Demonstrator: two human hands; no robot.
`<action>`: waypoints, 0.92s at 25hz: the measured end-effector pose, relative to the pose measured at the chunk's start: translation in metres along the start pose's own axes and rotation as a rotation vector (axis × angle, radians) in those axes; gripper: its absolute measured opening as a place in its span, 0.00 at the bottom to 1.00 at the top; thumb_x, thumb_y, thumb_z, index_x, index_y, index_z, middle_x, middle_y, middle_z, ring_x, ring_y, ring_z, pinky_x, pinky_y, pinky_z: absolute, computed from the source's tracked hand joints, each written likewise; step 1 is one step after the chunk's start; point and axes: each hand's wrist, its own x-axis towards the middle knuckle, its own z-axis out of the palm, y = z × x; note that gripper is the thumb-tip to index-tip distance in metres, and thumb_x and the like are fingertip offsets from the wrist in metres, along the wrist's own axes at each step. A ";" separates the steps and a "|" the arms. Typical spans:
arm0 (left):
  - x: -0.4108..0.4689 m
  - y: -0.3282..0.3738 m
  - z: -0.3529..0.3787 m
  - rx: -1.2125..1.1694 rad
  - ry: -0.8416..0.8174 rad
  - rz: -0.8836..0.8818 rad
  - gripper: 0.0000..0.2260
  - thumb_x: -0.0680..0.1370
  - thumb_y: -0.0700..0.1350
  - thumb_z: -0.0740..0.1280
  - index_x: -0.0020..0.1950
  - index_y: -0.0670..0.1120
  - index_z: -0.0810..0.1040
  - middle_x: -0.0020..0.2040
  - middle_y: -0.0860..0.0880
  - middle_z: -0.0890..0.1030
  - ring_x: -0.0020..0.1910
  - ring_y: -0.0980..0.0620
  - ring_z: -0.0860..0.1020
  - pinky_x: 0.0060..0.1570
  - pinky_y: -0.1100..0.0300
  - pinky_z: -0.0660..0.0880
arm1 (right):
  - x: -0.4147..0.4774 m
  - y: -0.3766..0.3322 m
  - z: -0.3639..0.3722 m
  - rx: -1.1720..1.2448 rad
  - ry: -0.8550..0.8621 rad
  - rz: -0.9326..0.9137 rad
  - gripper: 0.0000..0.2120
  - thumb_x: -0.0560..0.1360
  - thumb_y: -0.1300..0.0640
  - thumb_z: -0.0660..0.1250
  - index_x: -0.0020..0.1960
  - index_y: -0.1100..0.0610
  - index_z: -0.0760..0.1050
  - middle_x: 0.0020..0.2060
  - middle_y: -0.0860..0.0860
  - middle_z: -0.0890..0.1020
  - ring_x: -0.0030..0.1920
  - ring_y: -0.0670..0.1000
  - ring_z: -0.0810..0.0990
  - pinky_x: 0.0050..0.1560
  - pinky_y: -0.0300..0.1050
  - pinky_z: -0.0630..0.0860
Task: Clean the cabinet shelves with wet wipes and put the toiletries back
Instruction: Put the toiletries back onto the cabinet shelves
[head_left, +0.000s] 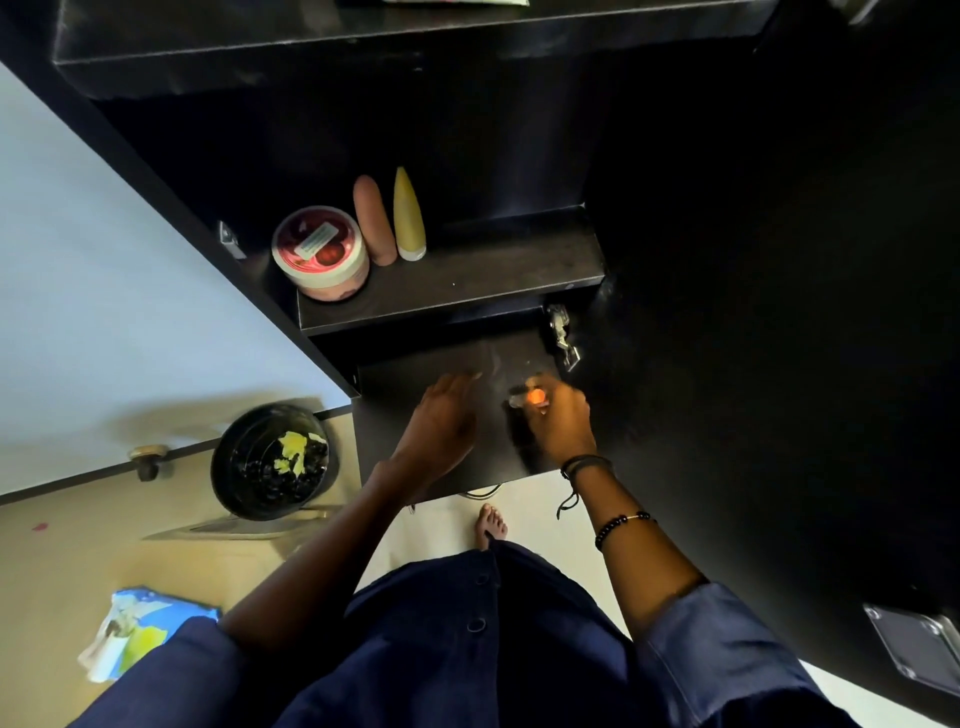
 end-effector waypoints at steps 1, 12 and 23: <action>0.002 0.001 -0.007 -0.025 0.033 0.003 0.24 0.75 0.37 0.66 0.70 0.42 0.68 0.66 0.42 0.73 0.65 0.44 0.72 0.63 0.57 0.67 | 0.001 -0.015 -0.004 0.083 -0.025 -0.053 0.09 0.71 0.58 0.71 0.51 0.52 0.78 0.41 0.47 0.83 0.46 0.52 0.83 0.51 0.48 0.81; -0.024 0.080 -0.173 -0.346 0.379 0.207 0.12 0.76 0.37 0.67 0.58 0.47 0.80 0.48 0.52 0.83 0.43 0.64 0.80 0.46 0.71 0.75 | -0.052 -0.229 -0.104 0.669 -0.022 -0.590 0.21 0.69 0.65 0.75 0.59 0.55 0.74 0.47 0.54 0.84 0.48 0.47 0.84 0.47 0.40 0.81; -0.065 0.186 -0.356 -0.212 0.903 0.671 0.21 0.73 0.43 0.72 0.66 0.48 0.76 0.56 0.53 0.80 0.52 0.58 0.80 0.51 0.64 0.78 | -0.112 -0.405 -0.224 0.823 0.244 -1.051 0.19 0.70 0.67 0.73 0.59 0.61 0.76 0.46 0.59 0.85 0.48 0.55 0.85 0.51 0.53 0.82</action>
